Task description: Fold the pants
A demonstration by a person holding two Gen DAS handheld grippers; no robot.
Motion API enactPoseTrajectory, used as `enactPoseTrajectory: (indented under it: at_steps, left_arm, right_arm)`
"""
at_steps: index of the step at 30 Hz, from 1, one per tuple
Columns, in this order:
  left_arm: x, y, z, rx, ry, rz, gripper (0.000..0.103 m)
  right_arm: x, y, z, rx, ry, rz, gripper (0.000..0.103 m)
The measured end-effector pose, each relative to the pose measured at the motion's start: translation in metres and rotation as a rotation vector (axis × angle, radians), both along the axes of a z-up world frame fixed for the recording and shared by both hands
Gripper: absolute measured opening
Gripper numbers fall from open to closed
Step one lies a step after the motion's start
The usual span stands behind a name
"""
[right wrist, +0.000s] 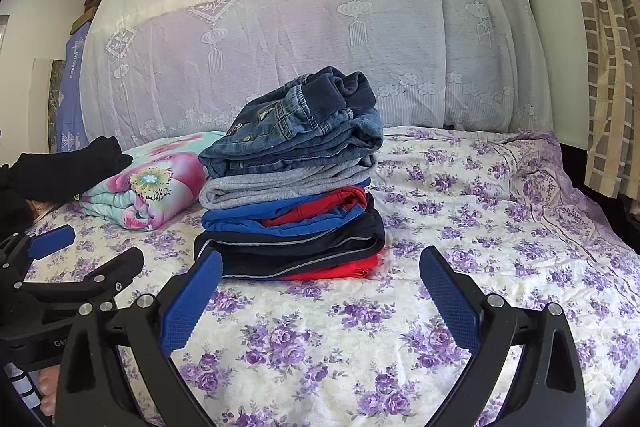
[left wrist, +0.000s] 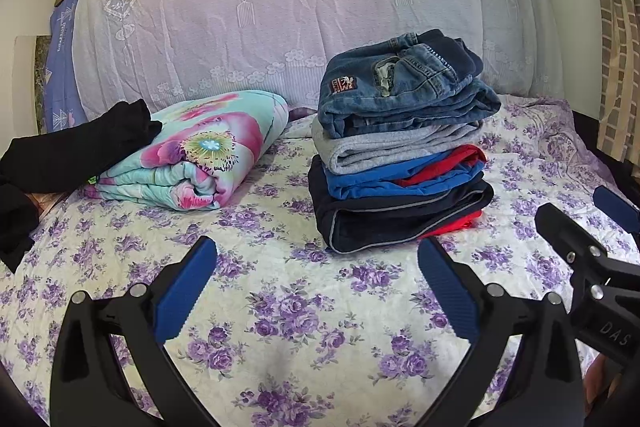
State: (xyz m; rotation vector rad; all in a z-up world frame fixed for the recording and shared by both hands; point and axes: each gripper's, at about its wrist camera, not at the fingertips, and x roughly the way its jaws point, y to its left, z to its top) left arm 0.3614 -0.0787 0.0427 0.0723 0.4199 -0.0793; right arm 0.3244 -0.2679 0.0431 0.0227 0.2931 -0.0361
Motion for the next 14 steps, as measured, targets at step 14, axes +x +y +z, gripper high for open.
enactPoseTrajectory:
  at_steps: [14]
  left_arm:
    - [0.0000,-0.0016,0.0003,-0.021,0.013,-0.038,0.099]
  right_arm:
    - [-0.0020,-0.0013,0.0011,-0.001,-0.006,-0.008,0.100]
